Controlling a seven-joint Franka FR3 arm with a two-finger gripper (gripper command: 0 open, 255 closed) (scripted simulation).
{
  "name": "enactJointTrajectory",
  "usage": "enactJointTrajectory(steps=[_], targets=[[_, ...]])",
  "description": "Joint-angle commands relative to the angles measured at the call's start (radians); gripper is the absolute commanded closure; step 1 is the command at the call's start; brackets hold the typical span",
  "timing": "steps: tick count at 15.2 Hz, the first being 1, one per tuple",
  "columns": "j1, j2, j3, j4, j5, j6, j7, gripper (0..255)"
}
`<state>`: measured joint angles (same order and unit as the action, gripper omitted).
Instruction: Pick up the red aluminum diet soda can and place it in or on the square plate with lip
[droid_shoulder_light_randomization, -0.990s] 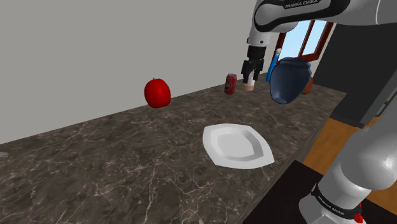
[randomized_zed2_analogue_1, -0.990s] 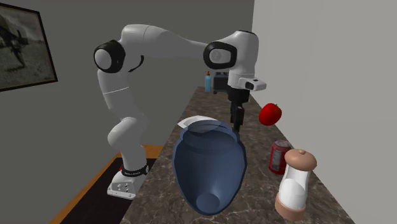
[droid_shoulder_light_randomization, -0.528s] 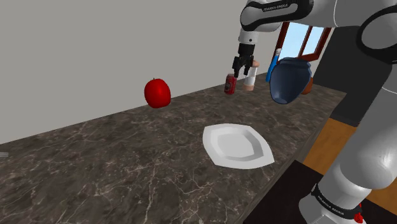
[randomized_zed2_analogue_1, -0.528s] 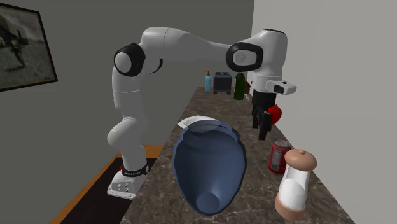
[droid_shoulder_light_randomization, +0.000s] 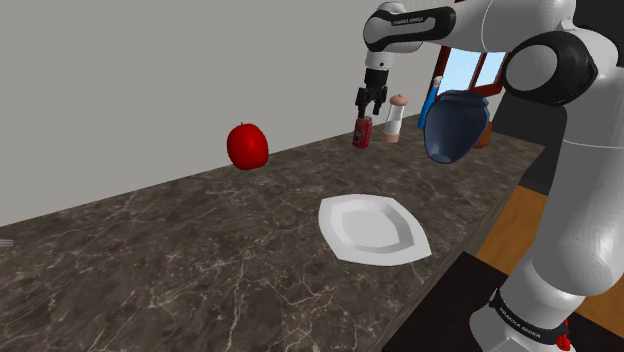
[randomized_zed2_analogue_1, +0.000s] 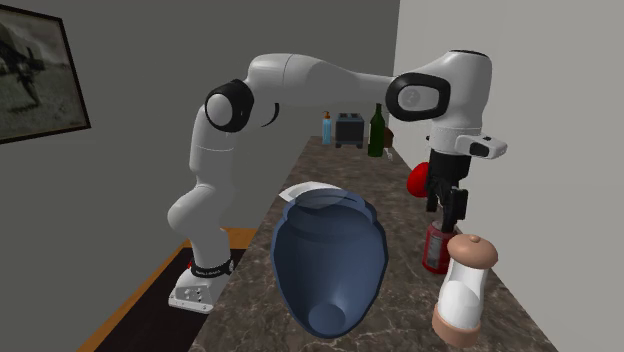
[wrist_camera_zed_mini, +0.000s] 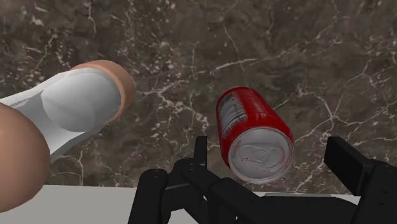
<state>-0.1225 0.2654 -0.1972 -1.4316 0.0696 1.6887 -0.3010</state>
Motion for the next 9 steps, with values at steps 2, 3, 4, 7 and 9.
enactJointTrajectory(steps=[2,3,4,7,9], targets=[[0.001,0.000,0.001,-0.042,0.000,0.042,-0.001,0],[0.002,-0.001,0.001,-0.056,0.000,0.056,-0.002,0],[0.002,-0.002,0.001,-0.071,0.000,0.070,-0.002,0],[0.003,-0.002,0.001,-0.079,0.000,0.078,-0.002,0],[0.003,-0.002,0.001,-0.079,0.000,0.078,-0.002,0]])
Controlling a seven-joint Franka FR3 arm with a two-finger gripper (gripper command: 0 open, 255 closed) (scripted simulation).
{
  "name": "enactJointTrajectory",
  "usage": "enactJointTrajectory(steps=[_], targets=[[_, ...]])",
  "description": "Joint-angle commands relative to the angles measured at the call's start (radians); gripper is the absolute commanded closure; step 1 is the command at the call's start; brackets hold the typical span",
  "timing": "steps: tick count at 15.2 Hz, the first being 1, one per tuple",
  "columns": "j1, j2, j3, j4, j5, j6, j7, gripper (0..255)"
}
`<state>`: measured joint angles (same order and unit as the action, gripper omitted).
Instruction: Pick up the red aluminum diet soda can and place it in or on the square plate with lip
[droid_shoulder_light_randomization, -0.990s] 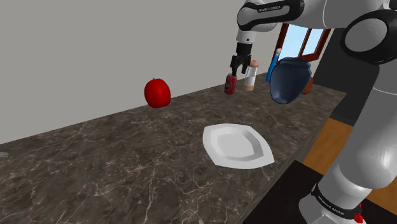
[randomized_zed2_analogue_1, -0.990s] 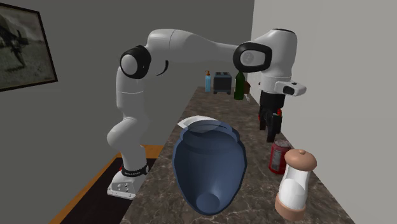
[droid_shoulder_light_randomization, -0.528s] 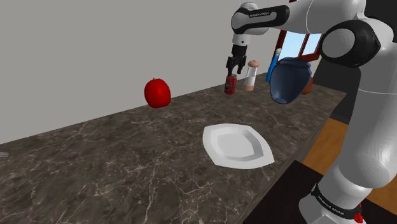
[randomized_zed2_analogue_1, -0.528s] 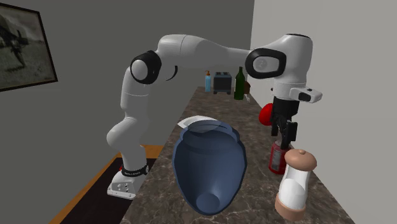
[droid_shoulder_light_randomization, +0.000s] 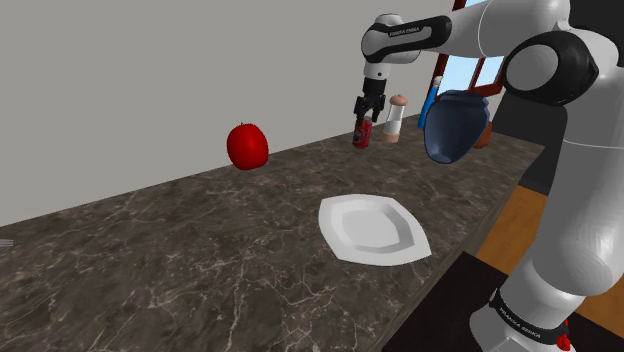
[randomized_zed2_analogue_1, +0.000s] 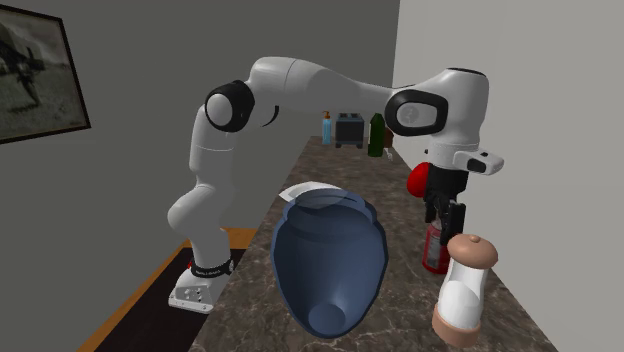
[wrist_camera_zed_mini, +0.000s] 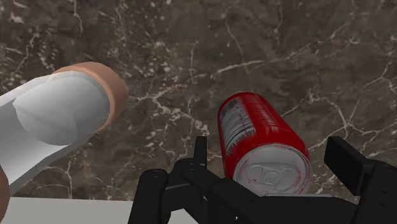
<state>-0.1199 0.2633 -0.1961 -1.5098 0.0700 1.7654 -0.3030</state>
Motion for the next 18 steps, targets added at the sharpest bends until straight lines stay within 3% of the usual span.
enactJointTrajectory(steps=[1,3,4,13,18], targets=[[0.000,0.000,0.000,0.000,0.000,0.001,0.000,0],[0.000,0.000,0.000,0.000,0.000,0.001,0.000,0],[0.000,0.000,0.000,0.000,0.000,0.001,0.000,255],[0.000,0.000,0.000,0.000,0.000,0.001,0.000,255],[-0.002,0.005,-0.001,0.073,0.000,-0.068,0.002,255]])
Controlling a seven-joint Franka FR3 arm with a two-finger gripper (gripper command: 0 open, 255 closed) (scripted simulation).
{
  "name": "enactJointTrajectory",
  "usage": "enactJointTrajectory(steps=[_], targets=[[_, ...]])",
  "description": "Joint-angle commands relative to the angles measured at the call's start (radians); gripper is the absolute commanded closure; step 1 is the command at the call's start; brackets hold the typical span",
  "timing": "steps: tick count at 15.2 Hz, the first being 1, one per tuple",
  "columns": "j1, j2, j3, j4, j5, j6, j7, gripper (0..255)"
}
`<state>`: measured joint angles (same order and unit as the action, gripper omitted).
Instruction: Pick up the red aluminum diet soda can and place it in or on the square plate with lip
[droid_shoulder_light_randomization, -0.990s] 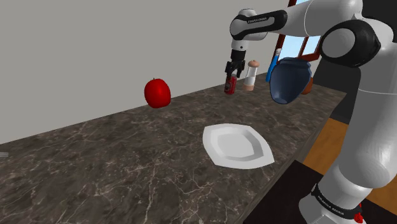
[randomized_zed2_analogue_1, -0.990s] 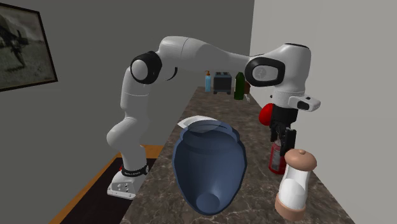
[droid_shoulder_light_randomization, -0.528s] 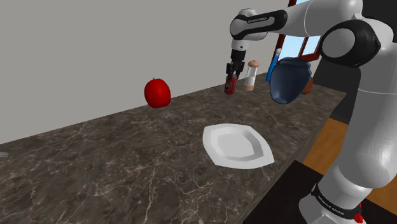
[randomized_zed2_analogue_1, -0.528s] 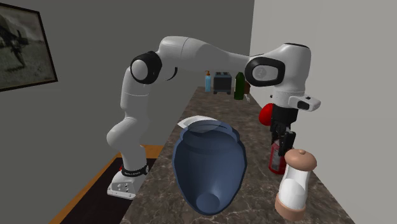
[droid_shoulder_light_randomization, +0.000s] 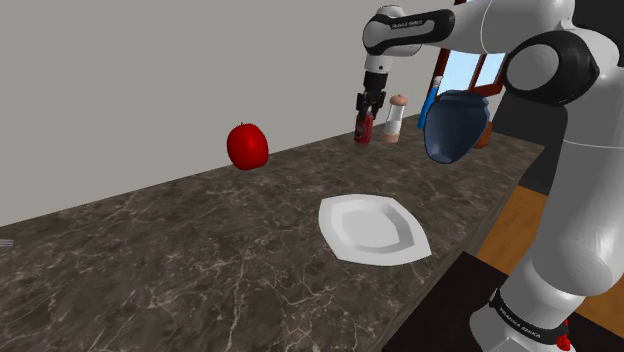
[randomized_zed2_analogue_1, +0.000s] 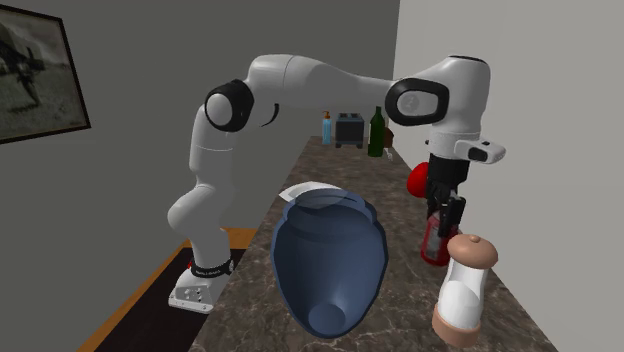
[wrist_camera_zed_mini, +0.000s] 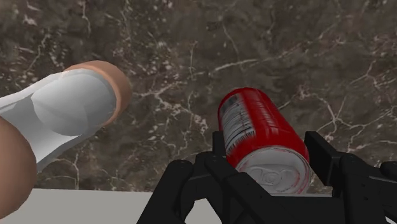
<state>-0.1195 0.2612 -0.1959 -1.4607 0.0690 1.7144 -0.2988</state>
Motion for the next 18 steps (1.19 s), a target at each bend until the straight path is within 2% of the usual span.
enactJointTrajectory(steps=[1,12,18], targets=[[-0.004,0.009,-0.001,0.040,0.002,-0.032,-0.002,255],[-0.016,0.051,-0.003,0.252,0.010,-0.201,-0.002,255],[0.066,-0.187,0.031,-0.055,-0.039,-0.127,0.101,255]])
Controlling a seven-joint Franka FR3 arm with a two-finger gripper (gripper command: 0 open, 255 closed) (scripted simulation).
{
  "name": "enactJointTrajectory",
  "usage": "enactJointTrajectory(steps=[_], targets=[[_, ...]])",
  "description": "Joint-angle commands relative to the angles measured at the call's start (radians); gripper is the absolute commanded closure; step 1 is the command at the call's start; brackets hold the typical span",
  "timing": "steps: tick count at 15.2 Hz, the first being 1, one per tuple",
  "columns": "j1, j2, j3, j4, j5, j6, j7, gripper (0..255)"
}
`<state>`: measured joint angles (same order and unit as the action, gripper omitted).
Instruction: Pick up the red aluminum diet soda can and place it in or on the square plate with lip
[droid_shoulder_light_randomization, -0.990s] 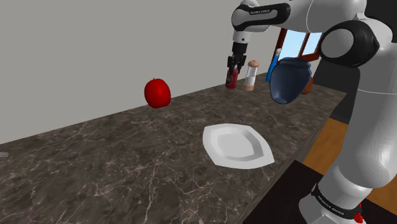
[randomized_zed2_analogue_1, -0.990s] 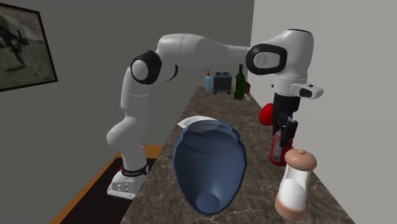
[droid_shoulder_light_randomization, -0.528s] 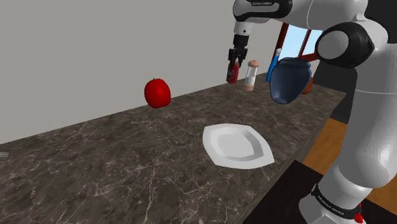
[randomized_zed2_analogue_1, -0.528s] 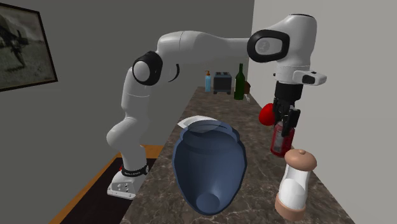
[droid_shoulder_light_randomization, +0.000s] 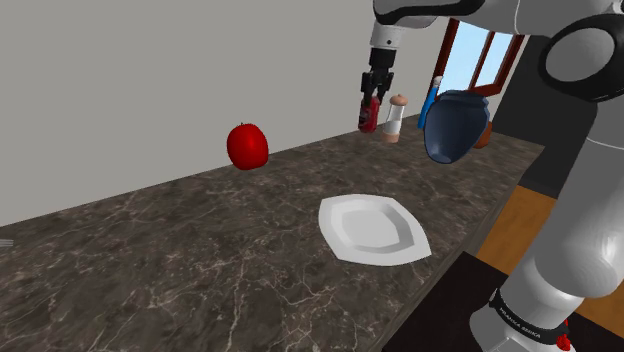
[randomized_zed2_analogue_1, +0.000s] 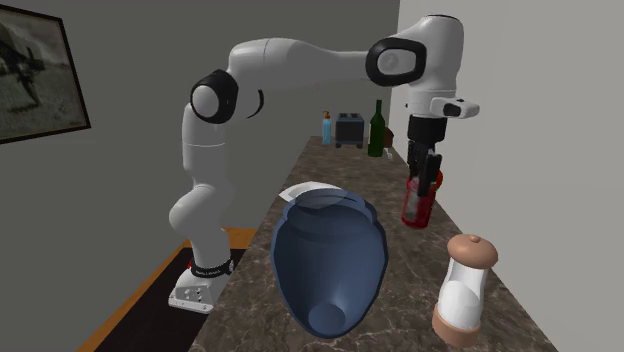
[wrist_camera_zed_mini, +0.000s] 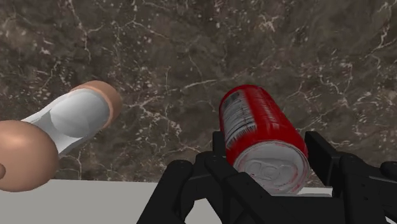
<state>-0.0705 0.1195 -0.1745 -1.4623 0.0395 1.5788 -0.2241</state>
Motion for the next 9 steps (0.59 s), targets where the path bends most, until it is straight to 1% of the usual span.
enactJointTrajectory(steps=[1,5,9], targets=[[0.028,-0.080,0.018,-0.093,-0.015,0.016,0.045,255],[0.065,-0.207,0.057,-0.233,-0.032,0.031,0.122,255],[0.097,-0.319,0.102,-0.346,-0.036,0.034,0.200,255]])
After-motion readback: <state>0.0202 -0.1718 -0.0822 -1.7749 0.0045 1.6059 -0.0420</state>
